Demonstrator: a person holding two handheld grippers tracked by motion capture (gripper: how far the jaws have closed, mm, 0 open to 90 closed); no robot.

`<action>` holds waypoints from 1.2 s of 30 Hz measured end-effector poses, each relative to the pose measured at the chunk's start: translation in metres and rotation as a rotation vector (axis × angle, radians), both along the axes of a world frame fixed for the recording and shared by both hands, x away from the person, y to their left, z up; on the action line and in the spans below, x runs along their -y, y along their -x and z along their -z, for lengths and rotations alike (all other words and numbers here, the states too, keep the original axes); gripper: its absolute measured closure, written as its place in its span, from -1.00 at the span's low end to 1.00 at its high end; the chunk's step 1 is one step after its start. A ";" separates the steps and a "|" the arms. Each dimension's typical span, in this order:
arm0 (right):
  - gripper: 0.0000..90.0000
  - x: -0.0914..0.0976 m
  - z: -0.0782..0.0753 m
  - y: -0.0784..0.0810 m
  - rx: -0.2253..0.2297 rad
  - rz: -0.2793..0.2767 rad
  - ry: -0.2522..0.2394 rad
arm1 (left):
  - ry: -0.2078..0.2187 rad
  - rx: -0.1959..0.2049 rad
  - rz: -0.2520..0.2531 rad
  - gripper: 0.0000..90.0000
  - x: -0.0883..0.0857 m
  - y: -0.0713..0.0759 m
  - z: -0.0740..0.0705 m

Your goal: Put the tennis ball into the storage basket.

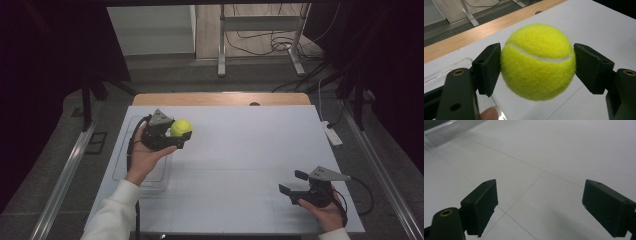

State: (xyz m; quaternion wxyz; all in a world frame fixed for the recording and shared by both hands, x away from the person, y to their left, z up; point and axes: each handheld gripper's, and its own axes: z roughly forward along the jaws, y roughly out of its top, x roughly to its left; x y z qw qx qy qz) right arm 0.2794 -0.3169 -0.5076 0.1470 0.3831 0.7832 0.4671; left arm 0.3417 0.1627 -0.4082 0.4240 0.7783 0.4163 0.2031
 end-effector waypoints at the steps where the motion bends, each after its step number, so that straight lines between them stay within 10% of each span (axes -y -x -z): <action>1: -0.71 0.000 0.000 0.000 0.000 0.000 0.000 | 0.004 0.001 -0.004 -0.42 -0.001 0.000 0.000; 36: -0.71 0.003 -0.001 0.001 0.001 0.000 -0.015 | 0.030 0.005 -0.115 -0.42 -0.038 -0.012 0.003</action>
